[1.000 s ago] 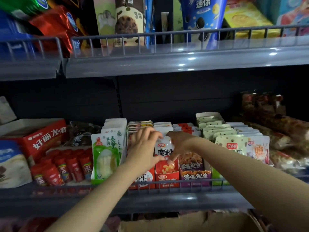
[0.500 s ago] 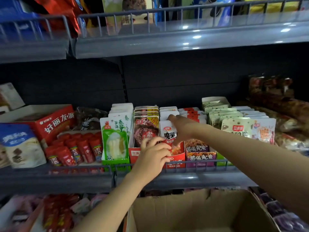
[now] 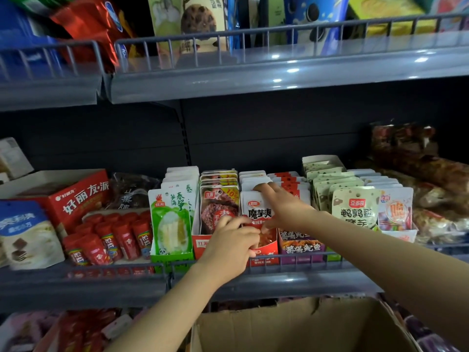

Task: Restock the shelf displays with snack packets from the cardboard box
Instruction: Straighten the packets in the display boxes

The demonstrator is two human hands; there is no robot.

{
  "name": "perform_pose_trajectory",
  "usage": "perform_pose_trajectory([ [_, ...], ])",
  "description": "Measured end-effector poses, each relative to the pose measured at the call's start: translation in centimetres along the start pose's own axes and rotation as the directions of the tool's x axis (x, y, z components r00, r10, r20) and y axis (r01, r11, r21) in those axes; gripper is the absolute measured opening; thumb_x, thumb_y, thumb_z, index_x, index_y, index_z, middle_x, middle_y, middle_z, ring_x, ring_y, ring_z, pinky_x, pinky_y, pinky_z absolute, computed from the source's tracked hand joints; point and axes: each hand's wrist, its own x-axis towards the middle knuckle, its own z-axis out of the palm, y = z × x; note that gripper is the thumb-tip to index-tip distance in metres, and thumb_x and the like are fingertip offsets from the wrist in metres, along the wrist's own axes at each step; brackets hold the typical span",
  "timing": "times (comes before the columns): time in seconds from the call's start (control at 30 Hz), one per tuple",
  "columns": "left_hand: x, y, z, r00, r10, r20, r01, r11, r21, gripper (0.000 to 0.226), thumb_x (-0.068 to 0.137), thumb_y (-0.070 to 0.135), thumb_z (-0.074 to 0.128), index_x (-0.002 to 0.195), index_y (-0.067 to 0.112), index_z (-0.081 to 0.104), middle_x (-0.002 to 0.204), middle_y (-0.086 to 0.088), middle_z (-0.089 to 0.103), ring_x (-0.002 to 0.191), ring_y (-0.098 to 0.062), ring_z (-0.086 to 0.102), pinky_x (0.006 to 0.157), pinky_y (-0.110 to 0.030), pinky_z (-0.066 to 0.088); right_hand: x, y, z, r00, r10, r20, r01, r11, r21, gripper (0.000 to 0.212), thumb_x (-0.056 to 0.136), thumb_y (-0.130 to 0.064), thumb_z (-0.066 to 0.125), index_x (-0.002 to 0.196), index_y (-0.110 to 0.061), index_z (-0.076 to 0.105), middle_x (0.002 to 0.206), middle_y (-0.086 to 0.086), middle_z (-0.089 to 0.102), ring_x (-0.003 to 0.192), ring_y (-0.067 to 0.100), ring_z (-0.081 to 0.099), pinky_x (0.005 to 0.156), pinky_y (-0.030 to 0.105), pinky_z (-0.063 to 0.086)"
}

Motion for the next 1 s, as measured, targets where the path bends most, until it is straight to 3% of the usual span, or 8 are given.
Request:
perform_pose_trajectory([
  [0.17,-0.1,0.2,0.0,1.0,-0.003,0.024,0.003,1.0,0.005,0.007,0.096,0.028,0.049,0.097,0.024,0.054,0.142,0.015,0.042,0.137,-0.014,0.019,0.106,-0.032,0.007,-0.3,0.3,0.2,0.997,-0.069,-0.03,0.066,0.995,-0.081,0.09,0.076,-0.024,0.077,0.146,-0.019,0.02,0.148,0.004,0.023,0.137,0.022,0.024,0.108,0.03,0.028],
  [0.3,-0.1,0.0,-0.2,1.0,-0.005,0.007,0.005,1.0,-0.011,0.012,0.094,0.031,0.05,0.099,0.024,0.058,0.137,0.011,0.04,0.132,-0.014,0.025,0.106,-0.032,0.01,0.0,0.6,-0.2,0.994,-0.053,-0.093,0.029,0.968,-0.248,0.108,0.07,-0.044,0.078,0.15,-0.031,0.006,0.154,0.001,0.004,0.141,0.026,0.007,0.115,0.04,0.016],
  [0.47,-0.3,-0.2,-0.4,0.992,-0.088,-0.087,0.08,0.992,-0.092,0.037,0.096,0.037,0.043,0.13,0.026,0.052,0.144,0.01,0.037,0.137,-0.009,0.022,0.114,-0.033,0.003,0.0,1.2,-0.5,1.0,-0.008,0.023,0.012,0.98,-0.2,0.117,0.072,-0.046,0.076,0.15,-0.025,-0.008,0.159,-0.003,-0.006,0.146,0.023,0.0,0.117,0.04,0.006],
  [0.6,0.0,-0.1,-0.5,0.989,-0.138,-0.056,0.132,0.987,-0.094,0.047,0.098,0.036,0.038,0.143,0.023,0.035,0.157,0.004,0.009,0.145,-0.014,0.006,0.12,-0.039,0.009,0.1,1.6,-0.8,0.999,-0.048,0.017,0.05,0.974,-0.219,0.108,0.079,-0.048,0.069,0.151,-0.027,-0.009,0.159,-0.005,-0.009,0.146,0.02,-0.004,0.117,0.04,0.004],
  [0.7,0.1,0.3,-0.5,0.973,-0.23,-0.03,0.217,0.946,-0.241,0.052,0.098,0.036,0.042,0.146,0.025,0.028,0.157,0.01,-0.01,0.145,-0.018,0.007,0.117,-0.037,0.017,-0.3,1.5,-0.3,0.996,-0.083,0.026,0.085,0.991,-0.107,0.105,0.082,-0.037,0.069,0.15,-0.026,-0.01,0.158,-0.004,-0.013,0.146,0.018,-0.006,0.118,0.035,0.008],
  [0.77,0.4,0.7,-0.5,0.963,-0.264,-0.062,0.231,0.919,-0.318,0.052,0.097,0.033,0.044,0.146,0.025,0.027,0.157,0.013,-0.011,0.146,-0.016,0.003,0.116,-0.034,0.015,-0.4,1.1,-0.1,0.996,-0.078,0.037,0.079,0.997,-0.013,0.104,0.083,-0.03,0.07,0.151,-0.025,-0.01,0.158,-0.004,-0.017,0.146,0.017,-0.006,0.116,0.031,0.013],
  [0.87,1.0,1.3,-0.5,0.936,-0.339,-0.093,0.272,0.866,-0.421,0.054,0.097,0.03,0.045,0.147,0.026,0.026,0.158,0.01,-0.012,0.145,-0.011,-0.005,0.114,-0.029,0.009,-0.4,0.7,-0.1,0.996,-0.091,0.01,0.091,0.995,-0.048,0.102,0.084,-0.036,0.068,0.151,-0.023,-0.008,0.158,-0.001,-0.018,0.146,0.019,-0.01,0.118,0.034,0.009],
  [1.0,1.3,1.5,-1.2,0.926,-0.372,-0.067,0.284,0.802,-0.526,0.055,0.097,0.022,0.046,0.148,0.023,0.023,0.158,0.005,0.013,0.144,-0.008,0.012,0.106,-0.014,0.01,-0.4,0.4,-0.3,0.996,-0.093,0.013,0.094,0.989,-0.116,0.09,0.089,-0.043,0.058,0.152,-0.019,-0.001,0.159,0.002,-0.006,0.146,0.018,-0.007,0.118,0.035,0.003],
])
